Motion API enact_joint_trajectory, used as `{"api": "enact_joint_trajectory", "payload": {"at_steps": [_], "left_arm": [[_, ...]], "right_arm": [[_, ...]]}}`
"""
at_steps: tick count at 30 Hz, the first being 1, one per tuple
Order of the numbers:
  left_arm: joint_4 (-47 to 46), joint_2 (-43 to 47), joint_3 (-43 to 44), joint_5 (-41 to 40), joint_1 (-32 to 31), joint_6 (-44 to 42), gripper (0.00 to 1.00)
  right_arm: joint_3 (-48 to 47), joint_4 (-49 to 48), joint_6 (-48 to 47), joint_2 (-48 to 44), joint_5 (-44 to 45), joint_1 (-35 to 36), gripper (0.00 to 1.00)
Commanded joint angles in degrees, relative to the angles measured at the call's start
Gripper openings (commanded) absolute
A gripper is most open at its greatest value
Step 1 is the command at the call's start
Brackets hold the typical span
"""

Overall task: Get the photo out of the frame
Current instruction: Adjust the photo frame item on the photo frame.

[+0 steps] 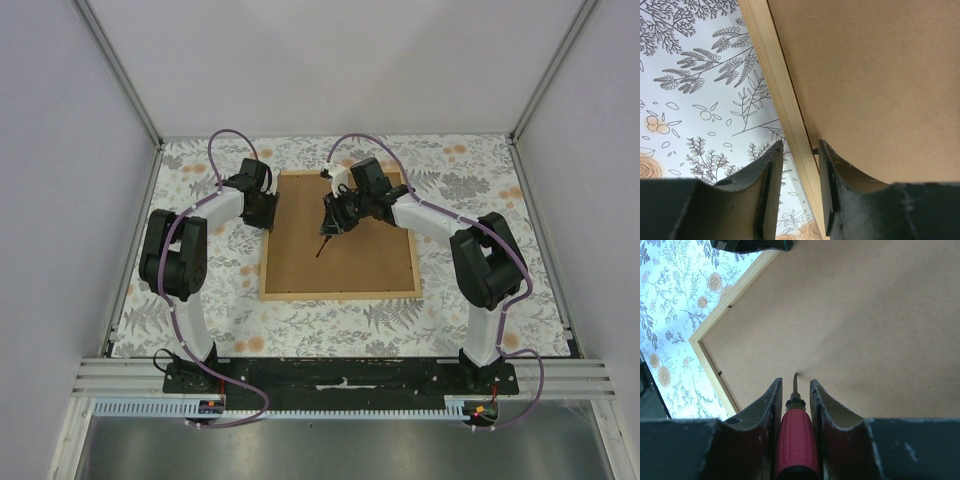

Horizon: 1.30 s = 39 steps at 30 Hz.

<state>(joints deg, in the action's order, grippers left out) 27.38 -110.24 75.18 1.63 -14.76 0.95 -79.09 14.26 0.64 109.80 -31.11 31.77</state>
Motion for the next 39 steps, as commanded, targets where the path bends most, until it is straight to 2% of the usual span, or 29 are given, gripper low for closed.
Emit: {"api": "enact_joint_trajectory", "payload": {"at_steps": [1, 7, 13, 23, 31, 35, 39], "left_arm": [[-0.66, 1.87, 1.73, 2.41, -0.18, -0.16, 0.42], [-0.31, 0.82, 1.29, 3.73, -0.27, -0.60, 0.42], [1.19, -1.38, 1.38, 0.31, -0.35, -0.86, 0.39], [2.33, -1.83, 2.17, -0.83, -0.97, -2.53, 0.38], [2.42, -0.51, 1.90, -3.47, -1.06, -2.71, 0.10], [2.07, 0.72, 1.38, -2.77, -0.97, -2.80, 0.02], [0.93, 1.60, -0.20, 1.35, -0.18, -2.71, 0.02]], "right_arm": [[-0.19, 1.38, -1.00, 1.74, 2.02, -0.22, 0.00], [-0.19, 1.38, -1.08, 1.82, 2.02, -0.22, 0.00], [-0.36, 1.47, -1.00, 1.91, 1.93, -0.13, 0.00], [-0.36, 1.47, -1.00, 1.91, 1.93, -0.22, 0.00], [-0.63, 1.64, -1.00, 2.17, 1.93, -0.22, 0.00], [-0.63, 1.56, -0.91, 2.17, 1.93, -0.22, 0.00], [-0.54, 1.65, -1.00, 2.09, 2.02, -0.22, 0.00]]}}
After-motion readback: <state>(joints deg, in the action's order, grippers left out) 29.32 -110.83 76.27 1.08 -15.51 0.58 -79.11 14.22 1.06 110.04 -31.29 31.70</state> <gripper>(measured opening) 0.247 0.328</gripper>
